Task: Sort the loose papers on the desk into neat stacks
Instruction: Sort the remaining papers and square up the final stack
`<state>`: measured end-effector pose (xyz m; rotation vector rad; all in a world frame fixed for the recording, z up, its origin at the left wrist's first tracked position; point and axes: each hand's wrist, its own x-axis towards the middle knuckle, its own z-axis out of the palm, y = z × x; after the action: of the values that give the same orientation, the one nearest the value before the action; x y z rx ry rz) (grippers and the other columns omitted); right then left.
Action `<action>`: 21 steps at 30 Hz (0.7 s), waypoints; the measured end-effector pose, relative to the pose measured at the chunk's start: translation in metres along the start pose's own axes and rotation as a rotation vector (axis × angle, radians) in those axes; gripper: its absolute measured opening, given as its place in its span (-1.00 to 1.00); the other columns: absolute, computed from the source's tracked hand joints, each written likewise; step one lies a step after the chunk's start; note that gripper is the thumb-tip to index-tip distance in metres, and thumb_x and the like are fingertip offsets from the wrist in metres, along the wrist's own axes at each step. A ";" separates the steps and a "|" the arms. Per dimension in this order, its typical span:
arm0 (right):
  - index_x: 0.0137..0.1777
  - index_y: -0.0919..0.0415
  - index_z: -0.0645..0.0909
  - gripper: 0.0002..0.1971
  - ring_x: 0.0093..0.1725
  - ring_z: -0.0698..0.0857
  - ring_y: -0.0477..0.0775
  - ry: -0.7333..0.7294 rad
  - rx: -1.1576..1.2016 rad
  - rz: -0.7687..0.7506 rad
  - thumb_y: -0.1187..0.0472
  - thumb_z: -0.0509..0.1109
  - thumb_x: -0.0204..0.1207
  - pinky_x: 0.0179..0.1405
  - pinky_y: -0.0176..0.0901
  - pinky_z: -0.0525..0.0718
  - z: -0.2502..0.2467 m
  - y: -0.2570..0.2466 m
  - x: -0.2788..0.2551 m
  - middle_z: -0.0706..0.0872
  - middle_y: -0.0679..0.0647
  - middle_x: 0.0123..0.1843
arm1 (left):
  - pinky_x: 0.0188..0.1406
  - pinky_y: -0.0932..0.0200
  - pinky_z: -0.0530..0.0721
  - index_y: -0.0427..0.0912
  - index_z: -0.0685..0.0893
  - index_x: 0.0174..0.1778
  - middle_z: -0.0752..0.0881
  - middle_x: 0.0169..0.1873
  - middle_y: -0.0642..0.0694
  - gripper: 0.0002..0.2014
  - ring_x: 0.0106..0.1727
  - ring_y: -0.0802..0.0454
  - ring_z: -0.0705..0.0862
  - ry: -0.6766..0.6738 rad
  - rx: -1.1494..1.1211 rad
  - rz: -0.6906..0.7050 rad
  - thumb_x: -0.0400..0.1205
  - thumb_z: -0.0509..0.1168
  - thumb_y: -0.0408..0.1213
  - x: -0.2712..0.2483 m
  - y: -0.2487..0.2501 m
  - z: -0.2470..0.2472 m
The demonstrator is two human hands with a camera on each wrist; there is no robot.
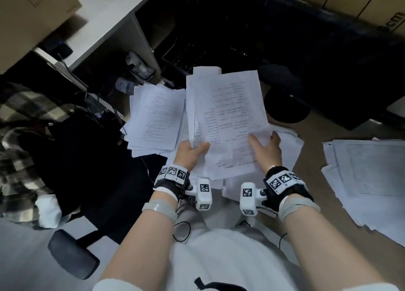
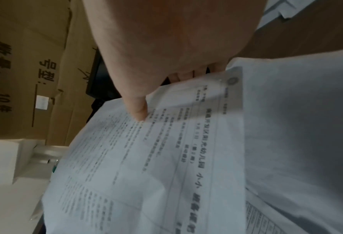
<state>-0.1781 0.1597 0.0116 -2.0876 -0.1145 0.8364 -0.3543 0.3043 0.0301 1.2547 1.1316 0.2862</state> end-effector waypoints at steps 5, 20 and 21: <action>-0.09 0.24 0.66 -0.78 -0.14 0.70 0.15 0.045 -0.001 -0.135 0.06 0.39 0.57 -0.31 -0.20 0.52 0.005 0.000 -0.002 0.74 0.03 -0.18 | 0.18 -0.08 0.76 -0.31 0.79 0.17 0.83 0.07 -0.25 -0.77 0.05 -0.11 0.81 0.105 0.125 0.028 0.65 0.43 -0.30 -0.003 -0.006 -0.010; -0.22 0.23 0.70 -0.76 -0.20 0.66 0.20 -0.007 -0.160 0.050 0.16 0.29 0.59 -0.25 -0.16 0.51 0.043 0.007 -0.010 0.76 0.08 -0.24 | 0.02 0.14 0.69 -0.24 0.80 0.04 0.80 -0.09 -0.08 -0.77 -0.04 -0.08 0.75 0.275 0.312 -0.088 0.62 0.43 -0.15 0.047 -0.016 -0.033; -0.20 0.26 0.70 -0.76 -0.20 0.66 0.22 0.017 -0.165 0.053 0.16 0.29 0.60 -0.26 -0.16 0.49 0.045 0.008 -0.011 0.76 0.11 -0.24 | 0.01 0.14 0.69 -0.24 0.80 0.03 0.81 -0.09 -0.09 -0.77 -0.05 -0.08 0.75 0.271 0.312 -0.098 0.61 0.43 -0.15 0.050 -0.016 -0.034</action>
<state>-0.2151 0.1822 -0.0070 -2.2609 -0.1233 0.8657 -0.3645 0.3550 -0.0055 1.4578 1.5101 0.2151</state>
